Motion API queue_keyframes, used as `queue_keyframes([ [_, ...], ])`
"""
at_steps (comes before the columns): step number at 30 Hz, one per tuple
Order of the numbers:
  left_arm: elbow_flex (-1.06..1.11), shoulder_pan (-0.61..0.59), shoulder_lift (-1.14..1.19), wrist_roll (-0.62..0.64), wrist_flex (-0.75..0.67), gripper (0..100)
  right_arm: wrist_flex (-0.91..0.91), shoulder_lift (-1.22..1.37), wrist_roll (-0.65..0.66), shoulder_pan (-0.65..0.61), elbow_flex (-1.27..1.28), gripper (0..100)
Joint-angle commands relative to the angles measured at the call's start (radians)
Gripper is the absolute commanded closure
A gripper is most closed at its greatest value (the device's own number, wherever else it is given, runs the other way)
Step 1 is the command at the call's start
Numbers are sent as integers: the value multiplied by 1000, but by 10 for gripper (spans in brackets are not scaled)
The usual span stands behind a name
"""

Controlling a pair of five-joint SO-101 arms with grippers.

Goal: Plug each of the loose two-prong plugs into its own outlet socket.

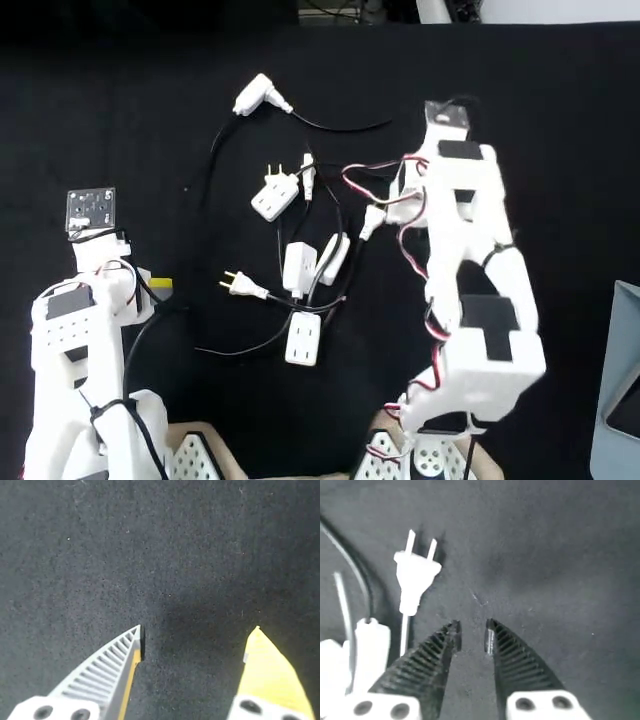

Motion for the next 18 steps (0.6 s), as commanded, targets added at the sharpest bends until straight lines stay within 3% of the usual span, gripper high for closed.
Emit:
queue_keyframes([
  [1, -5, -4, -15, -2, -15, 676, -100, -70, 9, -54, -7, 917],
  [4, -4, -7, -15, -2, -15, 677, -259, -70, 9, -115, 35, 992],
  [11, 41, -7, -23, 0, -80, 677, -540, -33, 9, -184, 119, 986],
  [18, 42, -7, -23, 0, -81, 677, -563, 142, 9, -144, 87, 986],
])
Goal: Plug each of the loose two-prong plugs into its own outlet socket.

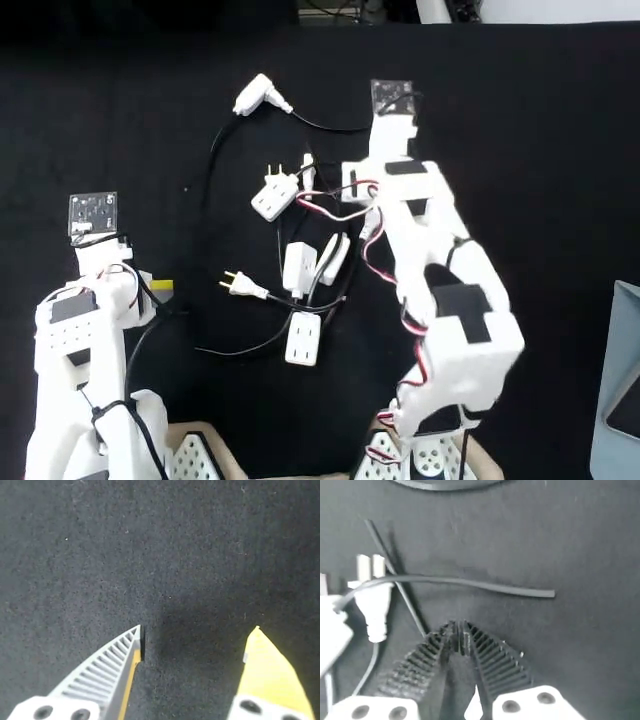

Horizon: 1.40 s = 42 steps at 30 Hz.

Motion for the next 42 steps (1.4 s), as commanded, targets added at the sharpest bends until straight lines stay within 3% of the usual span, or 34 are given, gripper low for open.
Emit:
queue_keyframes([
  [1, -5, -7, -23, 0, -17, 677, 49, 35, 9, 38, -53, 986],
  [5, -5, -7, -23, 0, -17, 677, 221, 36, 12, 112, -91, 986],
  [10, -5, -7, -23, 0, -17, 677, 437, 36, 163, 173, -116, 986],
  [17, -5, -7, -23, 0, -17, 677, 674, 35, 199, 245, -116, 986],
  [20, -5, -7, -23, 0, -17, 677, 776, 30, 281, 259, -116, 986],
  [29, -5, -7, -23, 0, -17, 677, 841, -240, 423, 321, -110, 986],
  [37, -5, -7, -23, -2, -17, 677, 899, -377, 841, 298, -13, 983],
  [42, -5, -7, -23, -2, -17, 677, 836, -386, 1020, 296, 85, 970],
])
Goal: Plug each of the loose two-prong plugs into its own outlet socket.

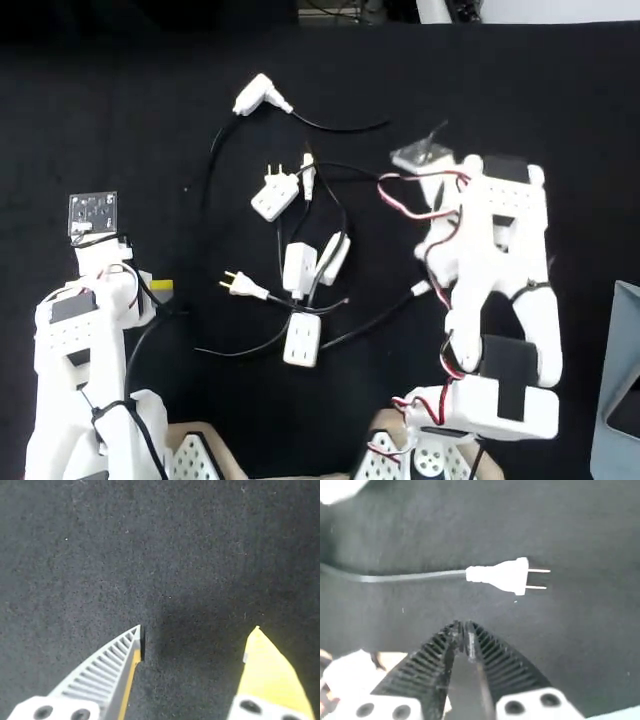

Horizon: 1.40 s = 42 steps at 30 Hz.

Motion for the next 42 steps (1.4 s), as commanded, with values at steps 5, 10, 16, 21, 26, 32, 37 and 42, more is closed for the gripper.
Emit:
queue_keyframes([
  [5, -5, -7, -23, -3, -17, 677, -55, -125, 221, -5, 124, 842],
  [10, -4, -5, -23, -3, -17, 676, -207, -197, 308, -12, 286, 837],
  [16, -4, -7, -23, -5, -17, 676, -430, -211, 358, -6, 470, 837],
  [21, -4, -4, -23, -5, -17, 675, -551, -209, 358, -12, 512, 837],
  [26, -4, -7, -23, -5, -17, 675, -687, -206, 358, -6, 559, 839],
  [32, -4, -7, -23, -5, -17, 675, -736, -93, 351, -3, 515, 840],
  [37, -4, -7, -23, -5, -17, 675, -735, -30, 304, 37, 421, 840],
  [42, -4, -7, -23, -5, -17, 675, -667, -96, 296, 35, 414, 837],
])
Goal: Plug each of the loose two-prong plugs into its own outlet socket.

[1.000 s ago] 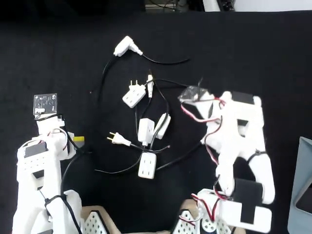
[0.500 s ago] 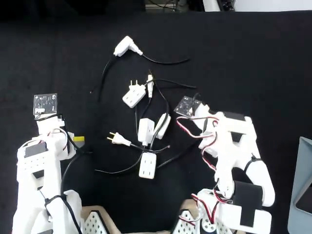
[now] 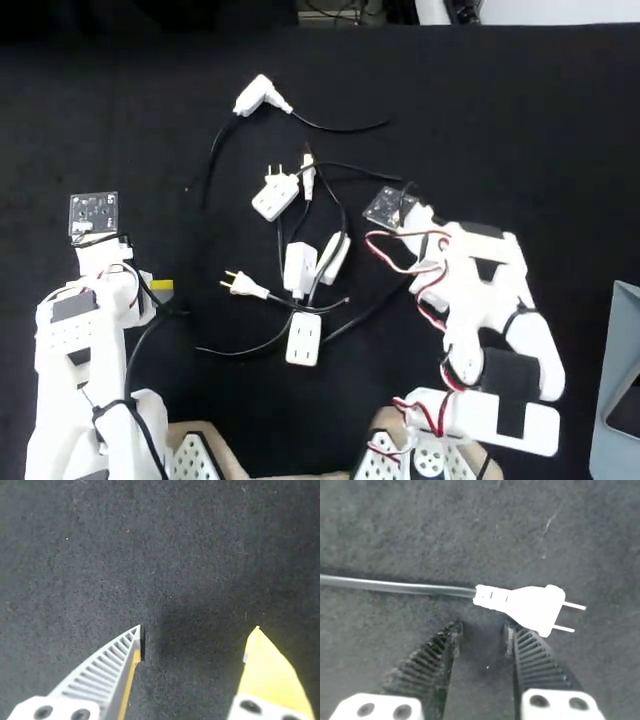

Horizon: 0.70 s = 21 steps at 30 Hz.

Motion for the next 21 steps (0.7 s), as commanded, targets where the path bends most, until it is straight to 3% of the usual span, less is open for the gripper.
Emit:
queue_keyframes([
  [1, -4, -7, -23, -5, -17, 675, 17, -58, -18, 14, -56, 836],
  [13, -4, -7, -23, -5, -17, 675, 18, -111, -20, -63, -99, 831],
  [17, -4, -7, -23, -5, -17, 675, 20, -113, -20, -63, -114, 750],
  [21, -4, -7, -23, -5, -17, 675, 23, -120, -20, -60, -113, 748],
])
